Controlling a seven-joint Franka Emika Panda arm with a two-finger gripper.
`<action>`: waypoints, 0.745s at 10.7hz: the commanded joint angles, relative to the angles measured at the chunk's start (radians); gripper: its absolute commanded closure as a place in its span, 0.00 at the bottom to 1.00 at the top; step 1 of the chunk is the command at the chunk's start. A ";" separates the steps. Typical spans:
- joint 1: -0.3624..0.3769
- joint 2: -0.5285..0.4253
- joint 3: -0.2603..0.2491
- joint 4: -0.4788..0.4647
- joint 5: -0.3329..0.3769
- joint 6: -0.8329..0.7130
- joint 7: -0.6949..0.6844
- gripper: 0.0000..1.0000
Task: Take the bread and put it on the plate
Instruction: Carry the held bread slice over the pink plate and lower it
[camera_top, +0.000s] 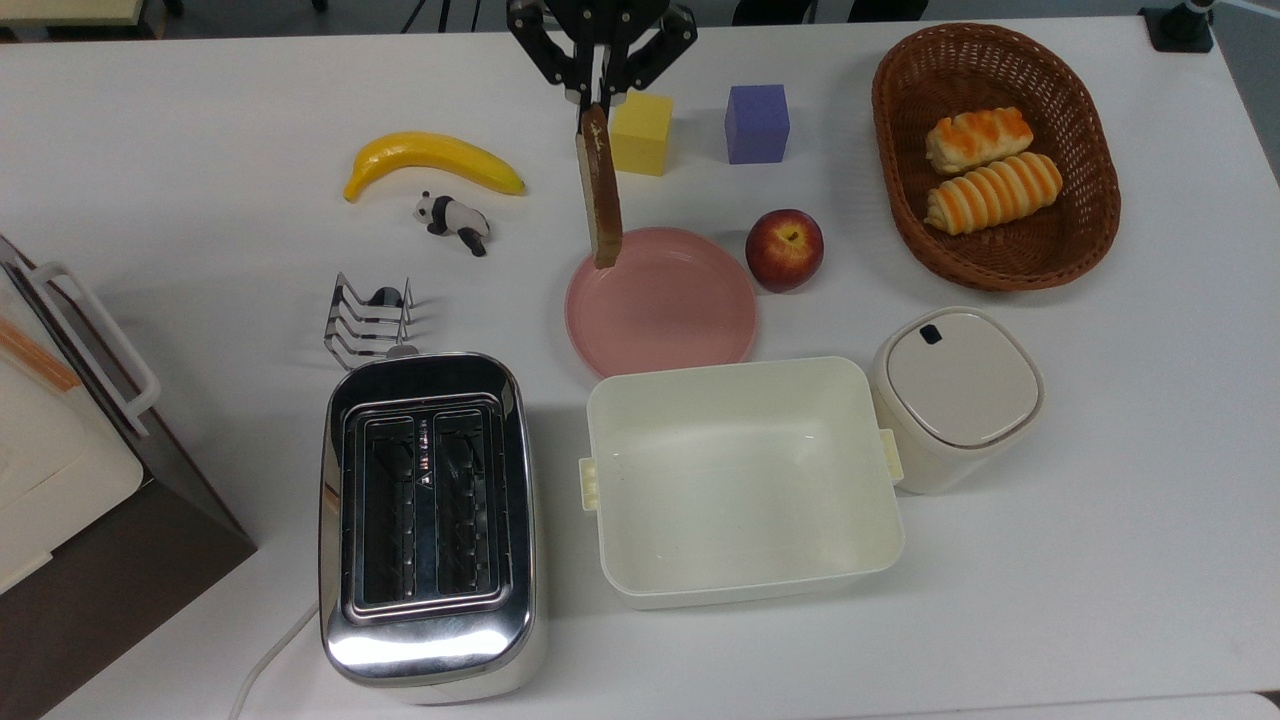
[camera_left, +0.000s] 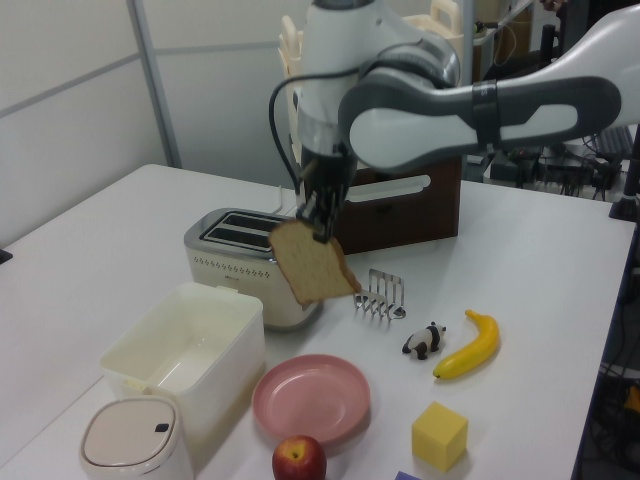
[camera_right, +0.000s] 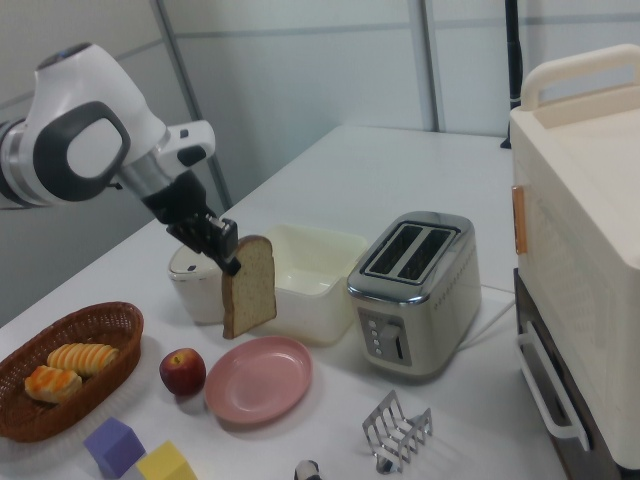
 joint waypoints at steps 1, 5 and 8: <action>0.023 -0.014 -0.017 -0.075 0.020 -0.011 -0.069 1.00; 0.054 0.043 -0.017 -0.089 0.005 -0.008 -0.075 1.00; 0.086 0.103 -0.015 -0.088 -0.032 0.009 -0.075 1.00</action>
